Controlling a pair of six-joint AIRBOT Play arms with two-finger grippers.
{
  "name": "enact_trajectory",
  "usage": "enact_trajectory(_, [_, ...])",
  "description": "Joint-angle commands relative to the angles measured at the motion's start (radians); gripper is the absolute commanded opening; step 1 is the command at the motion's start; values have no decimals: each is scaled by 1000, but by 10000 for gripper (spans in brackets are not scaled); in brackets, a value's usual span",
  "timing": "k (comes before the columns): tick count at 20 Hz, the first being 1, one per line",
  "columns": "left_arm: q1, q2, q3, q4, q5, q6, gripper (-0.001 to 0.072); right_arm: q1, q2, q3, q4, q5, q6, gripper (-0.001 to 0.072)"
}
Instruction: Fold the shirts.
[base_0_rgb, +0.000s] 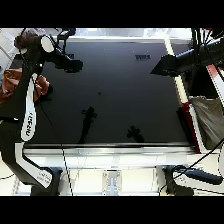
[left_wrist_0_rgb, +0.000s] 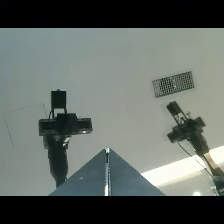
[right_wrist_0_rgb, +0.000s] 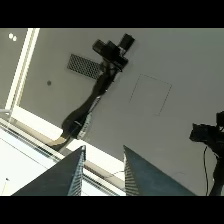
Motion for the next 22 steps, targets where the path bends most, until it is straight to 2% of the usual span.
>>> enact_trajectory(1, [0, -1, 0, 0, 0, 0, 14, 1, 1, 1, 0, 0, -3, 272])
enact_trajectory(14, [-1, -1, 0, -1, 0, 0, 14, 1, 1, 1, 0, -32, -14, 272])
enact_trajectory(17, [5, -2, 0, 24, 12, 5, 14, 0, 1, 1, 0, -37, -83, 272])
enact_trajectory(18, [8, -2, 0, 54, 14, 6, 14, 0, 1, 1, 0, -50, -89, 273])
enact_trajectory(20, [18, -7, 0, 254, 27, 60, 27, 1, 1, 1, 0, -81, -89, 272])
enact_trajectory(21, [23, -11, 0, 392, 47, 60, 108, 1, 1, 1, 0, -97, -89, 272])
enact_trajectory(22, [34, -13, 0, 526, 74, 48, 416, 1, 1, 1, 0, -110, -89, 272])
